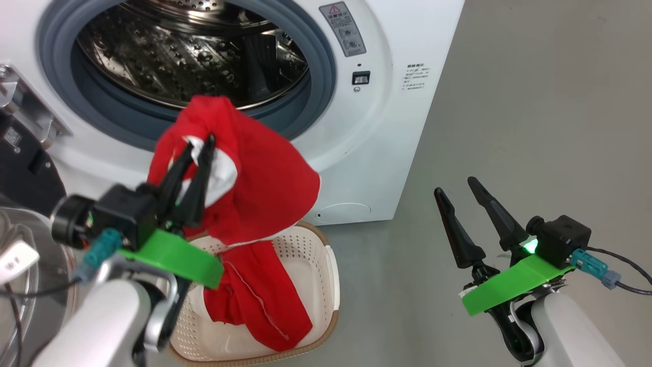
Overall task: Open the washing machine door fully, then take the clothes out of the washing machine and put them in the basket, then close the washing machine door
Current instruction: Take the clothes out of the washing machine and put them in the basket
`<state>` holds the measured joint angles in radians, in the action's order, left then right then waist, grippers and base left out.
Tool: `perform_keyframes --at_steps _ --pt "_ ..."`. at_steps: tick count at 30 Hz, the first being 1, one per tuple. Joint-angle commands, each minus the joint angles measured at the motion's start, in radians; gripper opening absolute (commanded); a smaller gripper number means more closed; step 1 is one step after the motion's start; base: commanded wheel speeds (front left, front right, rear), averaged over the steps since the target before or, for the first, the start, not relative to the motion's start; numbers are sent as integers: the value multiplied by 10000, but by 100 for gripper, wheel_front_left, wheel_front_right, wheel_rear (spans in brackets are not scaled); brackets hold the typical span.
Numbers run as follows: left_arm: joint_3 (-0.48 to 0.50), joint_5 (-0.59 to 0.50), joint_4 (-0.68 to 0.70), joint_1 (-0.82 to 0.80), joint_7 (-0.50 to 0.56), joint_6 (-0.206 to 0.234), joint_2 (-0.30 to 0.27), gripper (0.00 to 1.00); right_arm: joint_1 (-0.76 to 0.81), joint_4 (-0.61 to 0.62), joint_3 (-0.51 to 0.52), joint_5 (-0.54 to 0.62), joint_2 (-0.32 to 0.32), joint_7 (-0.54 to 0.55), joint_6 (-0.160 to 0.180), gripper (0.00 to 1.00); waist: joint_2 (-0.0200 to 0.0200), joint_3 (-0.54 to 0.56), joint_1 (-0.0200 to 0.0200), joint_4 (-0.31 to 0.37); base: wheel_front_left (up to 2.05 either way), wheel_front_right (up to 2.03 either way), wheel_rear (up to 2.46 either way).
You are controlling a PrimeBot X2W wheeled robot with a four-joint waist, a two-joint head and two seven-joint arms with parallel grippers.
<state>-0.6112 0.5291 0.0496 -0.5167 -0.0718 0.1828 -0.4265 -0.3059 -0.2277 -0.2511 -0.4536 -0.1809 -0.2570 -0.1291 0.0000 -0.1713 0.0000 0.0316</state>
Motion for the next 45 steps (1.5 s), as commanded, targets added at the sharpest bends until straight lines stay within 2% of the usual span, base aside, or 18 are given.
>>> perform_keyframes --at_steps 1,5,8,14,23,36,45 --pt "370 -90 357 -63 -22 145 -350 0 7 242 -233 -170 -10 -48 -16 100 0 -36 0 22 0 0 0" --pt "248 -104 342 457 -193 335 -299 0 -37 244 -243 -183 26 -48 -16 100 0 -141 0 60 0 0 0" --pt "220 72 82 710 -520 255 -140 0 -70 236 -245 -194 27 -48 -16 100 0 -195 0 73 0 0 0" --pt "98 428 -1093 958 -1100 -244 104 0 -161 234 -277 -191 4 -48 -16 100 0 -309 0 133 0 0 0" --pt "-6 730 -3856 944 -1726 -1121 704 0 -306 316 -234 -162 -43 -48 -16 100 0 -660 0 341 0 0 0" --pt "71 608 -7590 320 -1895 -2382 1744 0 -514 435 -174 -120 -22 -48 -16 100 0 -1213 0 725 0 0 0" --pt "16 678 -9893 -476 -1898 -2933 2296 0 -713 502 -184 -77 64 -48 -16 100 0 -1678 0 1060 0 0 0"
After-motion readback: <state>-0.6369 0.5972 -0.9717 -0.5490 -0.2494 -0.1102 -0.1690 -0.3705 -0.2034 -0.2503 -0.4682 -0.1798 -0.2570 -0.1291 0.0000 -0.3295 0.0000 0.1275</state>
